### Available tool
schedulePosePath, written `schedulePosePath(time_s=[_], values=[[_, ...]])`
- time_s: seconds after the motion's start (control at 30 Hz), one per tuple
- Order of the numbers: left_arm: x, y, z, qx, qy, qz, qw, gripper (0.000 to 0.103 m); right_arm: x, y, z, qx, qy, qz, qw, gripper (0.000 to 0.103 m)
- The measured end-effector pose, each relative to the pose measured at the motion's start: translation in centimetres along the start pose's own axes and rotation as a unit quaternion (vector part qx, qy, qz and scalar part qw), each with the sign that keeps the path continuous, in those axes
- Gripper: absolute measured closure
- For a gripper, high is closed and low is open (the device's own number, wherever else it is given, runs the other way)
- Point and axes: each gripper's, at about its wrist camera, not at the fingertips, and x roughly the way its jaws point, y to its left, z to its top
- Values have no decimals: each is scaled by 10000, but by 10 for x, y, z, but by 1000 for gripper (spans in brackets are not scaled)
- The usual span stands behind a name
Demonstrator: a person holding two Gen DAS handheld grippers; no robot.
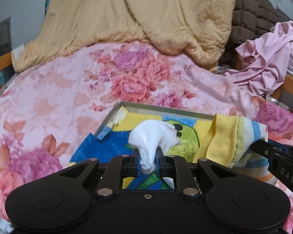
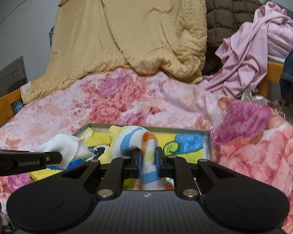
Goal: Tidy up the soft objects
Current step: 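Lift both socks and carry them over the frog picture tray, then open both grippers to release the socks into the tray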
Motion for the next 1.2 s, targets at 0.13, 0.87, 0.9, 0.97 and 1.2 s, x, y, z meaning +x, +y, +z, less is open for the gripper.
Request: schedulePosePath(time_s=[0.13,0.87,0.9,0.97,1.2], values=[[9,-3,-8,-83,151,8,9999,88,3,-2,-4,5,129,-5,9999,87],[22,-5,-24,-349,553,-103,9978,79,10,-6,-5,6,458,-66,9989,59],[22,-5,-25,-365,558,-105,9977,74,10,-6,-5,-3,460,-55,9989,53],[22,-3,-26,-453,570,-116,9973,67,10,-5,-5,-41,473,-42,9989,49],[15,0,-25,-617,463,-85,9970,43,8,-3,-5,-113,475,-47,9988,33]])
